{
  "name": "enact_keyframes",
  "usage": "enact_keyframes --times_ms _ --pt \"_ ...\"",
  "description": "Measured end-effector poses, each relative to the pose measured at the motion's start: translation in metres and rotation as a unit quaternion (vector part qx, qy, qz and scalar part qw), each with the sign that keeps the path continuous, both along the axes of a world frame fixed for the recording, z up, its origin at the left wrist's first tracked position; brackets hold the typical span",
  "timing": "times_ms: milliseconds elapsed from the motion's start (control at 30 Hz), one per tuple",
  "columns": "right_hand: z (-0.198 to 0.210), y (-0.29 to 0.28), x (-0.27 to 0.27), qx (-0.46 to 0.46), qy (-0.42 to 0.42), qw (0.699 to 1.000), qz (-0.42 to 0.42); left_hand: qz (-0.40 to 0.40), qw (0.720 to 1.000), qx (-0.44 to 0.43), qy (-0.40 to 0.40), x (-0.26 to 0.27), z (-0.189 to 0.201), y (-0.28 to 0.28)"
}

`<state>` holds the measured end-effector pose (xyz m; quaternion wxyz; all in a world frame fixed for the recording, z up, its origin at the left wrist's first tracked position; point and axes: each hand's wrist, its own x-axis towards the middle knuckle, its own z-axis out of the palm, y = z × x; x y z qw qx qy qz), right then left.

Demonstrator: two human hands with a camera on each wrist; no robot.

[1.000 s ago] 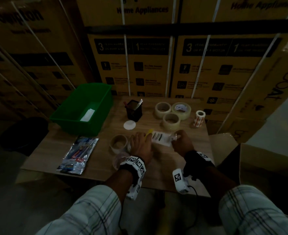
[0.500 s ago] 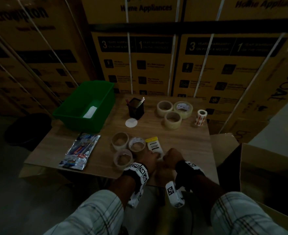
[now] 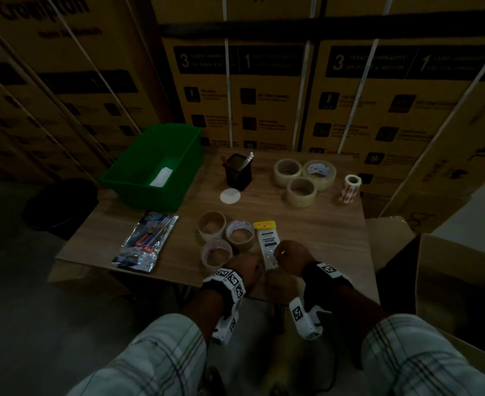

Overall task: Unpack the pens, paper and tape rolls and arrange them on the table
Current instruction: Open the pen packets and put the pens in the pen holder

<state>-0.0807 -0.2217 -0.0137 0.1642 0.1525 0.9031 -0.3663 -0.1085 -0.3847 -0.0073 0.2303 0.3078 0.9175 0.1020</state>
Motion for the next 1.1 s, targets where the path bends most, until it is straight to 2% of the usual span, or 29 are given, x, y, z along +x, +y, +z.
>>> enact_keyframes --times_ms 67,200,400,467,667,833,1100 --pt "0.007 -0.011 -0.004 -0.015 0.024 1.0 0.01 0.001 1.0 -0.006 0.013 -0.006 0.007 -0.009" --pt "0.025 -0.04 -0.015 -0.02 0.079 0.995 0.054 0.06 0.997 0.028 0.046 -0.021 0.018 -0.041" --pt "0.044 -0.104 -0.05 -0.001 0.133 0.983 0.129 0.164 0.983 0.08 0.019 -0.048 0.03 -0.105" --pt "0.043 -0.13 -0.065 0.033 0.12 0.979 0.164 0.195 0.977 0.081 0.018 -0.056 0.027 -0.138" --pt "0.037 -0.231 -0.101 0.033 0.09 0.972 0.215 0.28 0.959 0.012 0.041 -0.089 0.001 -0.246" --pt "0.023 -0.301 -0.132 0.042 0.036 0.956 0.289 0.332 0.941 -0.068 -0.012 -0.116 -0.023 -0.313" --pt "0.0 -0.355 -0.151 0.106 0.015 0.952 0.286 0.321 0.944 0.008 -0.073 -0.147 -0.044 -0.354"
